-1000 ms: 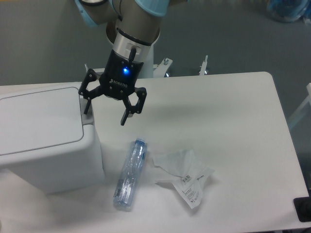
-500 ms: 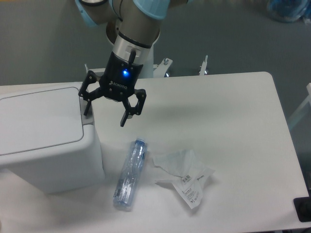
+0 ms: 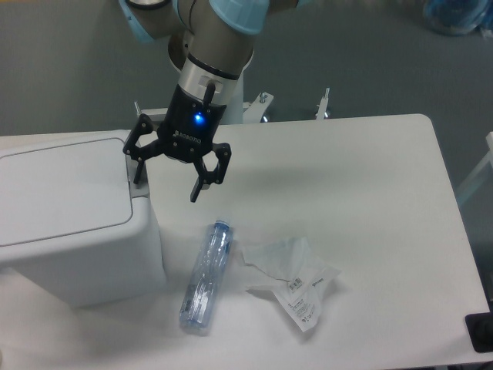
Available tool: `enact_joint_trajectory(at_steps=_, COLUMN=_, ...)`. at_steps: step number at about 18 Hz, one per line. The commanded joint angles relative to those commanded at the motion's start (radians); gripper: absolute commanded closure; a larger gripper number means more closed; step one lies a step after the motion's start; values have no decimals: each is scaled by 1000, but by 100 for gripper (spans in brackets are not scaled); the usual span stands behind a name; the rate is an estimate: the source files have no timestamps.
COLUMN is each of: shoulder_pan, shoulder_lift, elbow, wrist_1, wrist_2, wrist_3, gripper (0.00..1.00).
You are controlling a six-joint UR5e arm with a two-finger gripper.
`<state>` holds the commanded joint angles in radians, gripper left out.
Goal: Open the trash can
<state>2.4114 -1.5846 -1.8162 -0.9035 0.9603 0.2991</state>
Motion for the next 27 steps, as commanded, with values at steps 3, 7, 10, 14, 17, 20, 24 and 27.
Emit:
enact_joint_trajectory(at_steps=3, shoulder_pan=0, shoulder_lift=0, elbow=3, wrist_1=0, wrist_2=0, wrist_3=2, gripper=0)
enact_joint_trajectory(at_steps=7, shoulder_pan=0, shoulder_lift=0, elbow=3, wrist_1=0, wrist_2=0, wrist_3=0, gripper=0)
enact_joint_trajectory(at_steps=10, shoulder_pan=0, shoulder_lift=-2, elbow=2, wrist_1=0, wrist_2=0, wrist_3=2, gripper=0)
enact_joint_trajectory(at_steps=14, shoulder_pan=0, shoulder_lift=-5, elbow=2, wrist_1=0, wrist_2=14, wrist_3=2, gripper=0)
enact_joint_trajectory(at_steps=17, shoulder_pan=0, shoulder_lift=-5, elbow=5, wrist_1=0, wrist_2=14, wrist_3=2, gripper=0)
enact_joint_trajectory(at_steps=20, shoulder_pan=0, shoulder_lift=-5, elbow=6, wrist_1=2, wrist_2=12, wrist_3=0, gripper=0)
enact_joint_trajectory(at_steps=24, shoulder_pan=5, shoulder_lift=24, elbow=47, wrist_1=6, wrist_2=14, wrist_3=2, gripper=0)
enact_joint_trajectory(at_steps=27, shoulder_pan=35, shoulder_lift=34, elbow=92, wrist_1=8, wrist_2=12, wrist_3=3, gripper=0)
